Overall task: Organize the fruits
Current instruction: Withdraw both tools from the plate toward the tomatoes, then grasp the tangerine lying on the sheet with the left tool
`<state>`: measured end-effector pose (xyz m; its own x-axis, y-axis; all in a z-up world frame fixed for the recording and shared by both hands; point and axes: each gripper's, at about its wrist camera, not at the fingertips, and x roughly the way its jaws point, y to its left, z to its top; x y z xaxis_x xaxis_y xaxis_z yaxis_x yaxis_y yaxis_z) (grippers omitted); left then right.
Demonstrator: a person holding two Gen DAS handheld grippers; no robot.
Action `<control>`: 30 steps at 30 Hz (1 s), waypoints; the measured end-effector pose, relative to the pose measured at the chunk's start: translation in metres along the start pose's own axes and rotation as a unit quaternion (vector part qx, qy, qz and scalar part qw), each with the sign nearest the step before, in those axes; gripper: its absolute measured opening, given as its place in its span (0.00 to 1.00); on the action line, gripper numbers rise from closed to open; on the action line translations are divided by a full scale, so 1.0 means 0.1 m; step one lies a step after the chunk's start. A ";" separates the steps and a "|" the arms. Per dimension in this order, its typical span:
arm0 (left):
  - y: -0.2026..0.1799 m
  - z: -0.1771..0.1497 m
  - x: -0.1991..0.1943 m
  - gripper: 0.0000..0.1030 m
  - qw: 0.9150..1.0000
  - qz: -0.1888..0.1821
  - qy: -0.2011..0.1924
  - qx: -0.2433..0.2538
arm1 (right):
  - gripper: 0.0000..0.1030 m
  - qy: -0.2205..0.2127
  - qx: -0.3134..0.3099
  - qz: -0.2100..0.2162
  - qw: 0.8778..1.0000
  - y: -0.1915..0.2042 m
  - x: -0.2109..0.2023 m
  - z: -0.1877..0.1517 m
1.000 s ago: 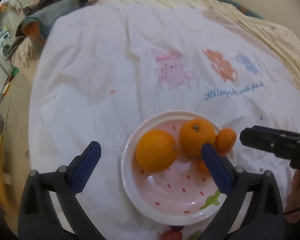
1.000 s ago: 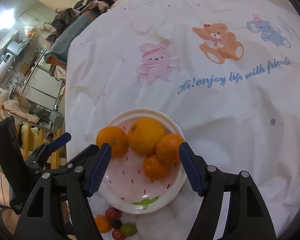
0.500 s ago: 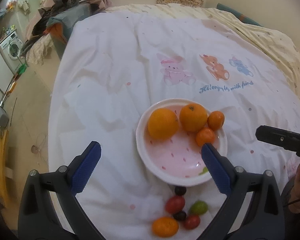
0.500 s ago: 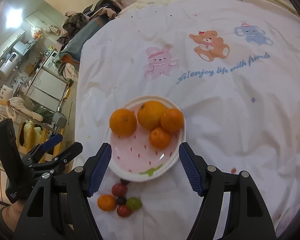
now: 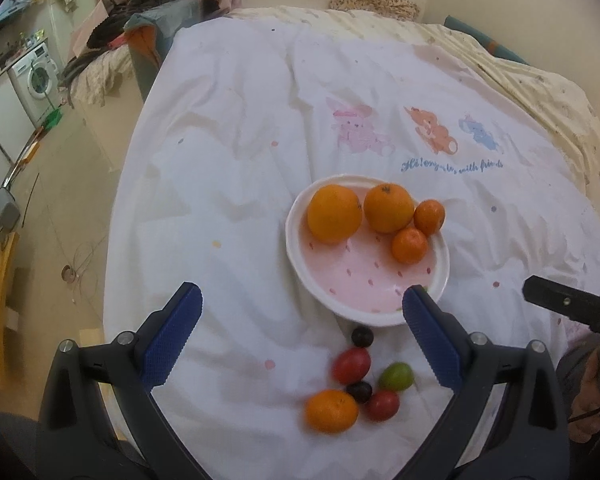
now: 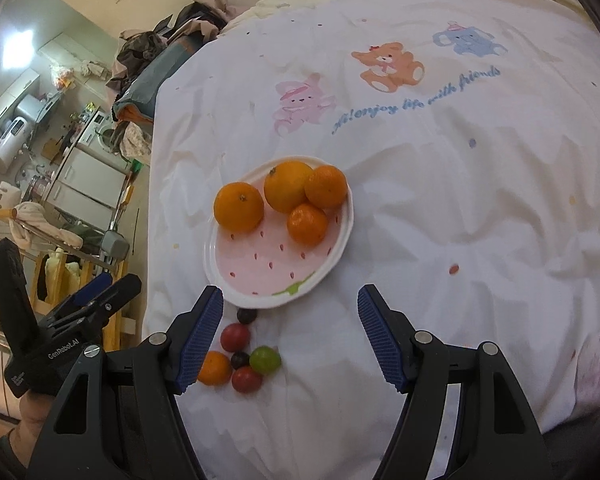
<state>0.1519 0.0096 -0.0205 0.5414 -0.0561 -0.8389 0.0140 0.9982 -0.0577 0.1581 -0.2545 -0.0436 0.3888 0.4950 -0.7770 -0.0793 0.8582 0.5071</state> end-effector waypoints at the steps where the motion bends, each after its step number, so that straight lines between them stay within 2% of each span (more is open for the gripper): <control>1: 0.02 -0.03 0.01 0.96 1.000 0.004 0.003 -0.001 | 0.71 0.000 0.005 0.000 1.000 -0.01 -0.01 -0.04; 5: 0.10 -0.13 0.10 0.96 0.999 0.024 0.024 -0.015 | 0.71 0.004 0.025 -0.009 1.000 -0.05 0.00 -0.15; 10: 0.13 -0.24 0.25 0.96 0.997 0.013 0.067 -0.023 | 0.70 0.016 0.042 -0.011 0.999 -0.08 0.08 -0.18; 12: 0.11 -0.31 0.31 0.96 0.995 0.004 0.097 -0.020 | 0.71 0.016 0.043 -0.014 0.999 -0.09 0.09 -0.17; 14: 0.08 -0.39 0.36 0.92 0.992 -0.013 0.123 -0.013 | 0.71 0.017 0.046 -0.013 0.999 -0.09 0.10 -0.18; 16: -0.02 -0.47 0.39 0.79 0.990 -0.023 0.141 0.012 | 0.71 0.022 0.050 -0.014 0.998 -0.11 0.11 -0.18; 19: -0.14 -0.59 0.42 0.78 0.986 -0.024 0.158 0.039 | 0.71 0.025 0.054 -0.015 0.998 -0.12 0.13 -0.19; 21: -0.15 -0.67 0.46 0.76 0.983 -0.032 0.177 0.036 | 0.71 0.026 0.054 -0.015 0.998 -0.12 0.13 -0.18; 23: -0.16 -0.73 0.51 0.68 0.980 -0.034 0.194 0.033 | 0.71 0.027 0.054 -0.015 0.998 -0.12 0.14 -0.18; 26: -0.16 -0.75 0.58 0.61 0.978 -0.035 0.204 0.028 | 0.71 0.030 0.055 -0.017 0.998 -0.13 0.16 -0.18; 27: -0.16 -0.75 0.59 0.53 0.978 -0.037 0.203 0.028 | 0.71 0.030 0.056 -0.017 0.998 -0.13 0.16 -0.18; 30: -0.17 -0.75 0.62 0.52 0.977 -0.045 0.205 0.024 | 0.71 0.030 0.060 -0.018 0.998 -0.14 0.16 -0.17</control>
<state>0.1221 -0.0119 -0.1118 0.1543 -0.1374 -0.9784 0.0900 0.9881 -0.1246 0.1492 -0.2568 -0.0696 0.3338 0.4738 -0.8149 0.0450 0.8555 0.5158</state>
